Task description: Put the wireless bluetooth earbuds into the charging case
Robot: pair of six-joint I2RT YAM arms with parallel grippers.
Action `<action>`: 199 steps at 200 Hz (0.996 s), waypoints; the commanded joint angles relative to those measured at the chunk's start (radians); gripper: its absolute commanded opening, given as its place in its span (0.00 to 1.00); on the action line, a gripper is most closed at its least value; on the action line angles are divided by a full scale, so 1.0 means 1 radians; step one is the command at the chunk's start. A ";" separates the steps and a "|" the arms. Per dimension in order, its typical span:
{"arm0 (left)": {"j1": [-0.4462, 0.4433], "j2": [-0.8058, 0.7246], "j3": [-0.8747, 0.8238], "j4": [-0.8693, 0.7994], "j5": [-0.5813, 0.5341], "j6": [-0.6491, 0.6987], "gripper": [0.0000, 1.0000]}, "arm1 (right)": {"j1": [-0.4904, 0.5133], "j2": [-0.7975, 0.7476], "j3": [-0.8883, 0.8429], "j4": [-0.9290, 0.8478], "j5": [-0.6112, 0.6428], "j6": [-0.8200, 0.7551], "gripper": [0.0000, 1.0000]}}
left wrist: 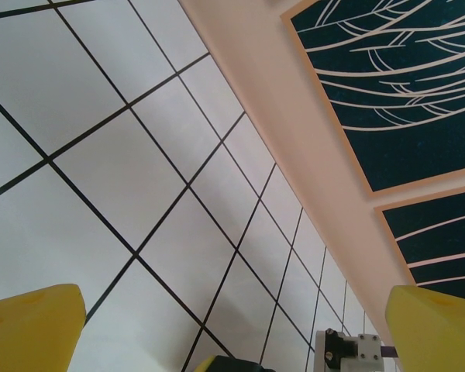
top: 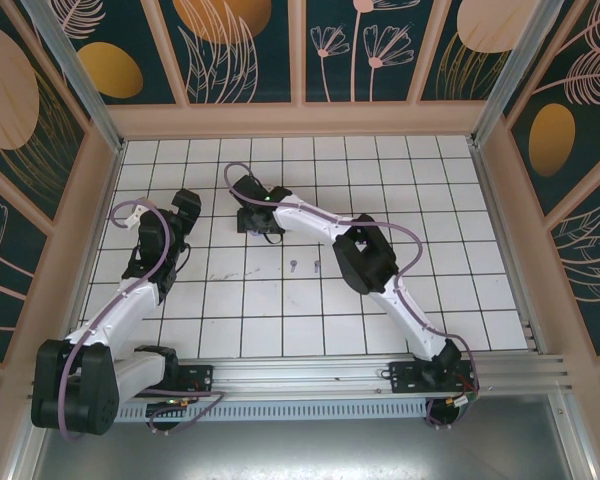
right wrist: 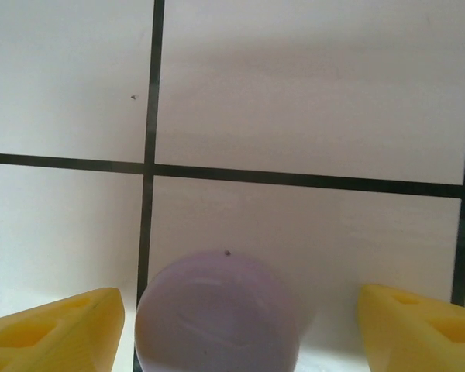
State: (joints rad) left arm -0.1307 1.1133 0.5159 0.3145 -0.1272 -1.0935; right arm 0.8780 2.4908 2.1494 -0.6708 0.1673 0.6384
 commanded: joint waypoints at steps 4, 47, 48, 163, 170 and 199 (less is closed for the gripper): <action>0.007 -0.006 -0.002 0.038 0.012 0.004 0.99 | 0.016 0.035 0.048 -0.038 -0.001 0.006 0.76; 0.008 0.002 -0.002 0.041 0.021 0.004 0.99 | 0.028 0.051 0.052 -0.061 0.023 -0.006 0.69; 0.008 0.001 -0.002 0.041 0.022 0.004 0.99 | 0.028 0.051 0.052 -0.061 0.024 -0.007 0.69; 0.007 -0.018 0.024 0.015 0.042 0.053 0.99 | 0.039 -0.113 -0.086 -0.023 0.074 -0.059 0.44; 0.008 -0.018 0.027 0.025 0.055 0.061 0.99 | 0.039 -0.133 -0.105 -0.012 0.074 -0.063 0.44; 0.008 -0.003 0.054 0.032 0.099 0.082 0.99 | 0.037 -0.206 -0.180 0.023 0.075 -0.083 0.44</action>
State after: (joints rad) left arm -0.1299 1.1133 0.5217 0.3145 -0.0769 -1.0538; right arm 0.9108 2.4023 2.0182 -0.6827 0.2199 0.5850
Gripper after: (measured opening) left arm 0.987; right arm 0.460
